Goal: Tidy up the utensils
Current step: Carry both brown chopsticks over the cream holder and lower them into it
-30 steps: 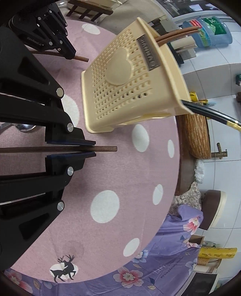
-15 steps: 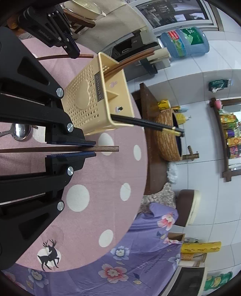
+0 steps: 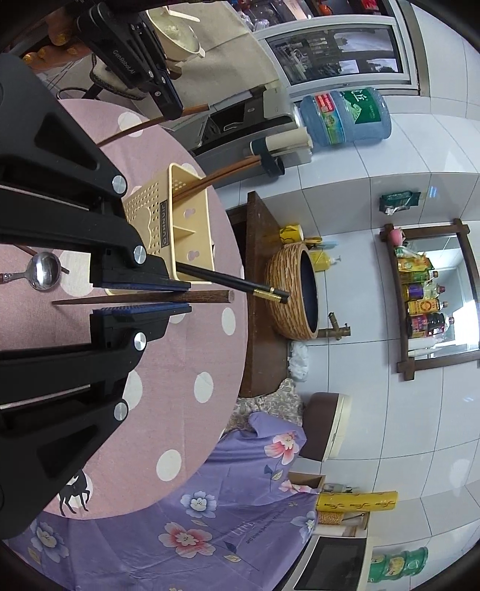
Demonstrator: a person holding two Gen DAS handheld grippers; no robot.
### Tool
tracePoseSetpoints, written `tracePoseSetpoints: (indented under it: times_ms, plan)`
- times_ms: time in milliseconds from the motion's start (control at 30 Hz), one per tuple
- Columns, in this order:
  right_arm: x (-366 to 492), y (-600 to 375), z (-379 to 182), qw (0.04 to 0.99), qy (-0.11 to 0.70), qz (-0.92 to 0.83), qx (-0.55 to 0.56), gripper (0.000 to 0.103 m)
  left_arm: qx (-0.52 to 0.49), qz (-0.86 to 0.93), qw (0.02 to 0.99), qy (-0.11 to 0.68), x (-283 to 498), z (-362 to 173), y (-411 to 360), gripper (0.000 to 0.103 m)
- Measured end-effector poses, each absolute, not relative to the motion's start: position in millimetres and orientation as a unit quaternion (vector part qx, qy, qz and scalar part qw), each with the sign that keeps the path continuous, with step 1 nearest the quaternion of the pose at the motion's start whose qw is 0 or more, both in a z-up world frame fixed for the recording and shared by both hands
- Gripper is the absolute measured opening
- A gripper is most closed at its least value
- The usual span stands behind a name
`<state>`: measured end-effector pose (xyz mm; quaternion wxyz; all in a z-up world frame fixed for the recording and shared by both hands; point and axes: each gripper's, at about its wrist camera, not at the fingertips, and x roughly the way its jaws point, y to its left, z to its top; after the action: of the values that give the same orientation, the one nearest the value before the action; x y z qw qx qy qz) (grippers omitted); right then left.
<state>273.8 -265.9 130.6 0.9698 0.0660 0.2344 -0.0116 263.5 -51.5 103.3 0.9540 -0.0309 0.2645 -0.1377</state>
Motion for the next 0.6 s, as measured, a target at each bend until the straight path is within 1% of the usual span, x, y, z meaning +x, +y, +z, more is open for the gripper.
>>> tracePoseSetpoints:
  times_ms: [433,600]
  plan:
    - [268.5,-270.0,144.0,0.968,0.237,0.006,0.077,0.007,-0.039,-0.144,0.957,0.250,254.2,118.0,-41.0,0.008]
    - [270.6,-272.2,157.1,0.967,0.238,0.022,0.084,0.007,-0.034,-0.147,0.960,0.238,249.8,133.2,-37.2,0.008]
